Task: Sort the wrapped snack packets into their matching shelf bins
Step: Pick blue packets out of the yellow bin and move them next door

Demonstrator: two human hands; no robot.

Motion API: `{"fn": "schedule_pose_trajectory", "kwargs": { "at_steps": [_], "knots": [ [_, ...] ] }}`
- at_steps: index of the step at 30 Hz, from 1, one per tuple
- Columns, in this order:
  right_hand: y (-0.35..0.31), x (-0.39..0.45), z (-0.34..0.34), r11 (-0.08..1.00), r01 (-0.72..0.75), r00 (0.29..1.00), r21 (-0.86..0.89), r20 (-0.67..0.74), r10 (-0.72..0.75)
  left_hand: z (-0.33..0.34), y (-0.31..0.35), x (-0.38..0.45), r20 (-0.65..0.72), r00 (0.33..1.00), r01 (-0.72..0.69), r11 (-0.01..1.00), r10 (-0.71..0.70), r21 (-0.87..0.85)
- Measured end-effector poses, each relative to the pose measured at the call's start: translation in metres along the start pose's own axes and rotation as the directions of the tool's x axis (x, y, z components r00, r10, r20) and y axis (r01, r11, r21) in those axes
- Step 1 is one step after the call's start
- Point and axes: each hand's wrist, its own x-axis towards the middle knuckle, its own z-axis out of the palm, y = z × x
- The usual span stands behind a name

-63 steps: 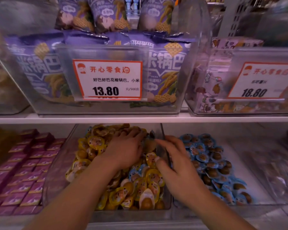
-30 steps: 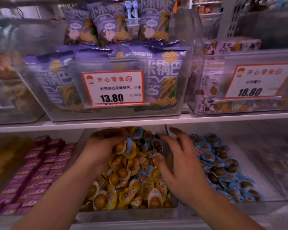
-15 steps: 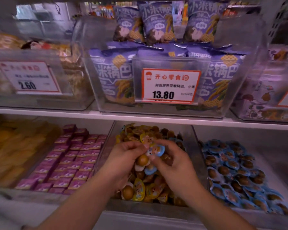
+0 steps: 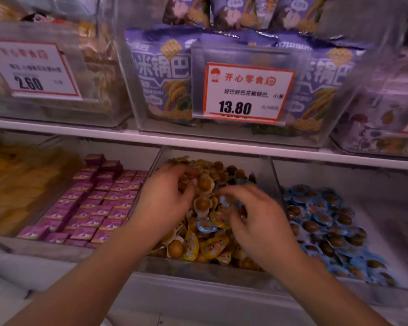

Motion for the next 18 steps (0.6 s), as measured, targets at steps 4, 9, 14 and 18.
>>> {"fn": "schedule_pose_trajectory", "kwargs": {
  "at_steps": [4,9,14,18],
  "knots": [
    [0.0,-0.01,0.011,0.98,0.126,0.957,-0.153,0.28,-0.079,-0.008,-0.001,-0.002,0.311,0.924,-0.265,0.96,0.225,0.093],
    [0.005,-0.002,0.027,0.99,0.029,0.916,-0.141,0.4,0.03,-0.047,0.007,0.001,0.3,0.933,-0.223,0.974,0.2,0.043],
    [0.005,0.001,0.03,0.991,0.031,0.947,-0.129,0.321,0.012,-0.066,-0.001,-0.005,0.298,0.942,-0.169,0.985,0.151,0.033],
    [0.004,0.003,0.021,0.995,-0.072,0.991,0.069,0.119,0.063,-0.044,0.002,-0.017,0.404,0.879,-0.31,0.947,0.251,0.086]
  ]
}}
